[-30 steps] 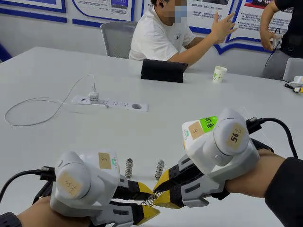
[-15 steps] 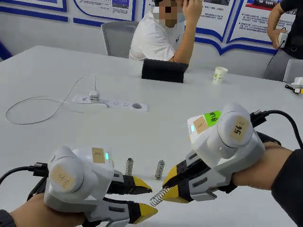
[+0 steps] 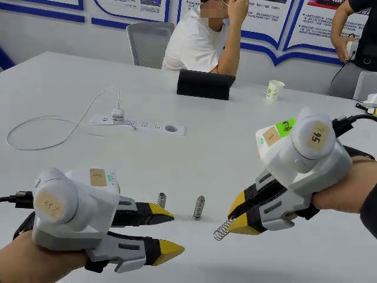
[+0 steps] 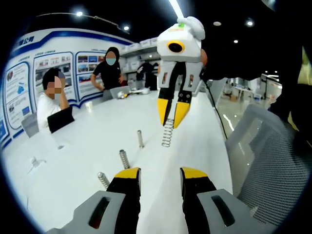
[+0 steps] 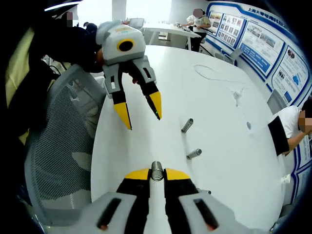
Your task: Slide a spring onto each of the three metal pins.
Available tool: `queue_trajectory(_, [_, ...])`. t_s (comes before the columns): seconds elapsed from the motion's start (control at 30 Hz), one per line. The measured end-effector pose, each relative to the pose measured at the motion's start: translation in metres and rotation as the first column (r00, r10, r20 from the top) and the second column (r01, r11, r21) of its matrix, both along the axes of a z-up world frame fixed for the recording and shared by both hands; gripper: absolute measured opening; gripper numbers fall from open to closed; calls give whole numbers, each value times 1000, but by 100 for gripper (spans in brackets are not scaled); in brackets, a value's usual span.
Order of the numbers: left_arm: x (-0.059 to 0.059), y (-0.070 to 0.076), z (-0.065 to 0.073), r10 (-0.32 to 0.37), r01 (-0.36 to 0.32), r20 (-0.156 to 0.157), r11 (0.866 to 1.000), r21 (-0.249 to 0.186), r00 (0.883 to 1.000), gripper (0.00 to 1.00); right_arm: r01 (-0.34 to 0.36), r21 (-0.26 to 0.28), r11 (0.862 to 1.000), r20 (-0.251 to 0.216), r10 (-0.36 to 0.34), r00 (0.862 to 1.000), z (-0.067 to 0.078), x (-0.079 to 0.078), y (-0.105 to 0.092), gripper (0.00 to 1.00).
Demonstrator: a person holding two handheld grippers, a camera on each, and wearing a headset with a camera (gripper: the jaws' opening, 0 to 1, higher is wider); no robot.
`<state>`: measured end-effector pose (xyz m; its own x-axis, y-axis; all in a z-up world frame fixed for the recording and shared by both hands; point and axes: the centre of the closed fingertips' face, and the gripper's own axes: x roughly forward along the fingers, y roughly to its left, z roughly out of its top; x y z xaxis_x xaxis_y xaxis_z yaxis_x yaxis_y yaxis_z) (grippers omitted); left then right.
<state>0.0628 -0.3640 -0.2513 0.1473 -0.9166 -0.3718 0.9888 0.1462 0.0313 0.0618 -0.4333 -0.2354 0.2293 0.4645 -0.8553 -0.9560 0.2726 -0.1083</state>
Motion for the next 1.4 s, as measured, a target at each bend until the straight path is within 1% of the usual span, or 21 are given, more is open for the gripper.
queue_trajectory(0.13, [2,6,-1,17,-17,-7,1000,-1,1000,35,17,-13,1000,-1,-17,1000,4,6,-10,11])
queue_trajectory(0.43, [7,22,-6,61,-61,-37,998,-6,997,42,58,-51,997,-9,-59,998,13,17,-34,11])
queue_trajectory(0.57, [10,29,-5,85,-86,-44,996,-15,995,44,77,-79,994,-8,-78,997,17,24,-45,12])
queue_trajectory(0.77, [12,37,-3,118,-120,-52,992,-27,992,46,102,-105,989,-8,-104,995,21,37,-59,12])
queue_trajectory(0.9, [12,41,-3,135,-137,-55,990,-29,989,47,114,-138,984,-18,-118,993,17,45,-67,12])
queue_trajectory(1.0, [11,43,-3,142,-143,-58,989,-30,988,48,117,-148,982,-24,-122,992,15,51,-69,12])
queue_trajectory(1.4, [12,47,-4,163,-165,-68,986,-31,984,51,118,-207,971,-51,-131,990,-2,72,-75,12])
